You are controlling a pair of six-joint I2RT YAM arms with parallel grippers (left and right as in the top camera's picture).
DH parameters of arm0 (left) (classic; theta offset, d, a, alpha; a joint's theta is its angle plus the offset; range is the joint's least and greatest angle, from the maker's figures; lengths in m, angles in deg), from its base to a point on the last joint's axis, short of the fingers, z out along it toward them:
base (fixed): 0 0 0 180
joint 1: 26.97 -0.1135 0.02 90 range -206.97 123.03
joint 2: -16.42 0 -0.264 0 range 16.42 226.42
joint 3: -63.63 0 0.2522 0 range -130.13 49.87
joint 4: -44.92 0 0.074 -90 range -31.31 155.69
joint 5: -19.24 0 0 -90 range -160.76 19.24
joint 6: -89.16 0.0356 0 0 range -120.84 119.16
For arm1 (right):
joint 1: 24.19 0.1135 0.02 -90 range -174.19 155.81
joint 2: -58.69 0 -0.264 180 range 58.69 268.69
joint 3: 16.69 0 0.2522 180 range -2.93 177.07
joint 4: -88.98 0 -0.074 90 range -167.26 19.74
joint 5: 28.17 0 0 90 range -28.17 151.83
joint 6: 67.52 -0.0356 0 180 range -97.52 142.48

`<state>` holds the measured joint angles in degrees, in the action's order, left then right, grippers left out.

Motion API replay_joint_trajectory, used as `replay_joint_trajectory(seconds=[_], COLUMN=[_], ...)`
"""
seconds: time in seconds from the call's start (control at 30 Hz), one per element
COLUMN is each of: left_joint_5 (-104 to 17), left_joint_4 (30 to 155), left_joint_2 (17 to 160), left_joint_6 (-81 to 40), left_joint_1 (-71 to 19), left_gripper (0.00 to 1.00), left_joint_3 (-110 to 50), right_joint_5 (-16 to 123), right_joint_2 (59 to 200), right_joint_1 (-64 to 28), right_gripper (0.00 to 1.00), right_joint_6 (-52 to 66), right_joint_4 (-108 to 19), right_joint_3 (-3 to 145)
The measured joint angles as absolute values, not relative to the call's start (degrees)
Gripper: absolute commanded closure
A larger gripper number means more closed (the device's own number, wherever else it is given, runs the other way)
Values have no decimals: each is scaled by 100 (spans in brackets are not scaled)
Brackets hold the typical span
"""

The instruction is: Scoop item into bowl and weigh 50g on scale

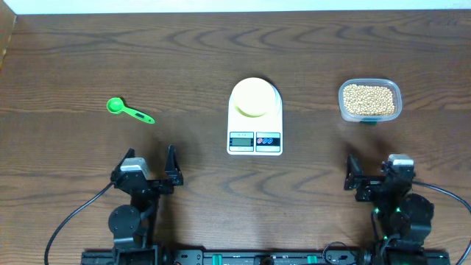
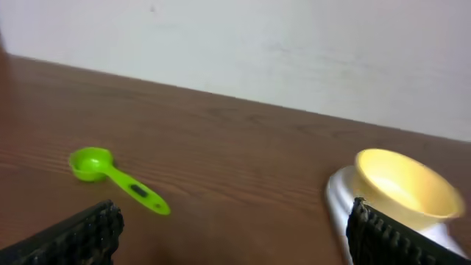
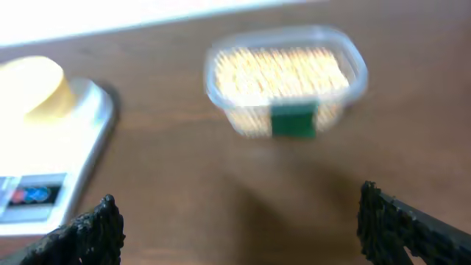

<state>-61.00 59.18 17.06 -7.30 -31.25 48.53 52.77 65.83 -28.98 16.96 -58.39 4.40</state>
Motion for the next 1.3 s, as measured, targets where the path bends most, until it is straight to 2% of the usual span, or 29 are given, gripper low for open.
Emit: replay_joint_trajectory(seconds=[0.17,0.37,0.43,0.53,0.63,0.8,0.97,1.13,1.3], left_joint_5=[-5864,-6039,-6111,-6196,-6213,-6399,-7302,-7759,-7892], left_joint_4=[6447,7564,8239,9504,10394,11262,11701,11832,11719], left_joint_2=[2100,4069,4991,6427,7293,7960,8556,9404,10270], left_joint_6=[-950,-830,-786,-695,-662,-616,-542,-522,-496], left_joint_1=[-3125,-3125,-3125,-3125,-3125,-3123,-3138,-3345,-3811], left_gripper=[1,1,1,1,2,2,2,2,2], left_joint_3=[3742,770,-469,-2406,-3477,-3910,-3912,-3912,-3912], right_joint_5=[5135,5397,5432,5443,5375,4813,3828,2897,2542], right_joint_2=[6711,8036,8766,10067,11087,12353,13181,13773,14064], right_joint_1=[-2898,-2898,-2901,-2898,-2894,-2894,-2894,-2835,-2586], right_gripper=[1,1,1,1,1,1,1,1,1], right_joint_6=[2013,2750,2879,2960,2962,2901,2837,2794,2805], right_joint_4=[-6027,-5795,-5384,-4081,-2938,-2527,-2460,-2453,-2438], right_joint_3=[978,3483,4580,6300,7351,7867,7865,7865,7865])
